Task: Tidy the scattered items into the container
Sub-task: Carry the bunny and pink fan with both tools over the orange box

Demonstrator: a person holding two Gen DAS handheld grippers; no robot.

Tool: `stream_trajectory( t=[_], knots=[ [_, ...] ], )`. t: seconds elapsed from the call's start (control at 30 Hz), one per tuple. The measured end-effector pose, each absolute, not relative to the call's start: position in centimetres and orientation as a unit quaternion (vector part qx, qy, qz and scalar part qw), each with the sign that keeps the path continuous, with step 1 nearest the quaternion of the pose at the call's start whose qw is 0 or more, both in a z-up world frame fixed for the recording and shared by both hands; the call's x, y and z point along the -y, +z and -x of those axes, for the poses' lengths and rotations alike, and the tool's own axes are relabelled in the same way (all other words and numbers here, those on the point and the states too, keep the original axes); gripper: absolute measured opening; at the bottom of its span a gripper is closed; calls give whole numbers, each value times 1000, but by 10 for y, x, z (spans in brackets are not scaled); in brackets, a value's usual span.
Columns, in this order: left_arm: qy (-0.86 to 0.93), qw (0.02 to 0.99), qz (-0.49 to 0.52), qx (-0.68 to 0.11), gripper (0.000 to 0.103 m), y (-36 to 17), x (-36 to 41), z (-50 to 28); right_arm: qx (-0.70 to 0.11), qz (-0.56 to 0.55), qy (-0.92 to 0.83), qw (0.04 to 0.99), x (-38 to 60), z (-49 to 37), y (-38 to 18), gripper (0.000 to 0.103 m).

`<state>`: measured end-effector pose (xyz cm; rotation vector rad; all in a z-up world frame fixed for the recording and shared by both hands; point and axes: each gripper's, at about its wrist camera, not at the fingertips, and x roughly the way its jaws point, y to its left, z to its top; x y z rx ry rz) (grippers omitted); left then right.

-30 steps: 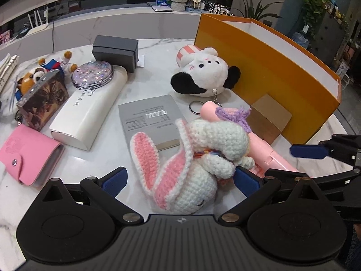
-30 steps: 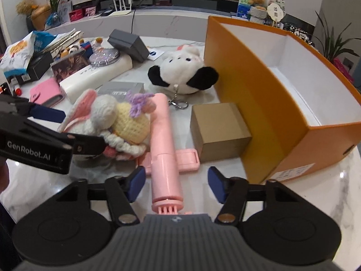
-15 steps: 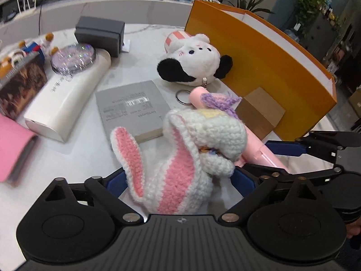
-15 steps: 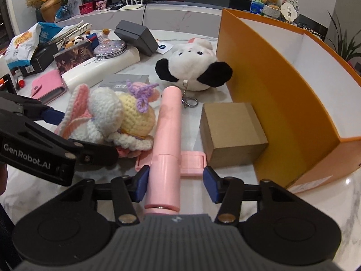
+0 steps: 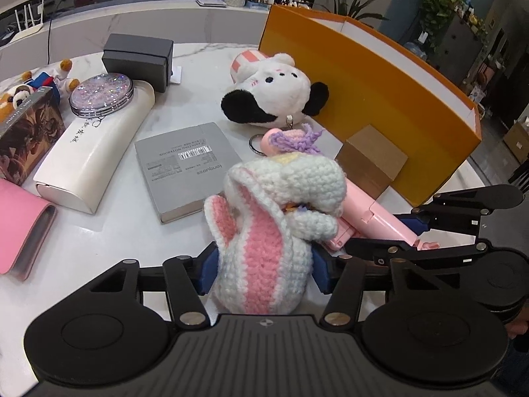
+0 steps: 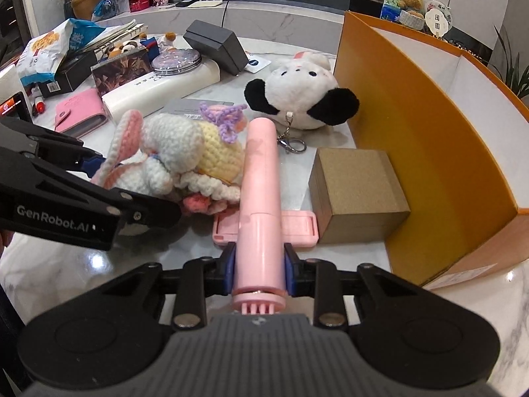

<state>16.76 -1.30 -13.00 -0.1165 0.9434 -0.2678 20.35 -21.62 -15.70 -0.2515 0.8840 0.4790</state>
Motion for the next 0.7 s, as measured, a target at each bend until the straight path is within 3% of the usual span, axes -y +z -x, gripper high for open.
stream_trajectory(
  t=[0.7],
  knots=[
    [-115,906,75,-399,59,-86,2,-153,-399,105,225,883,227,-186,-125,31]
  ],
)
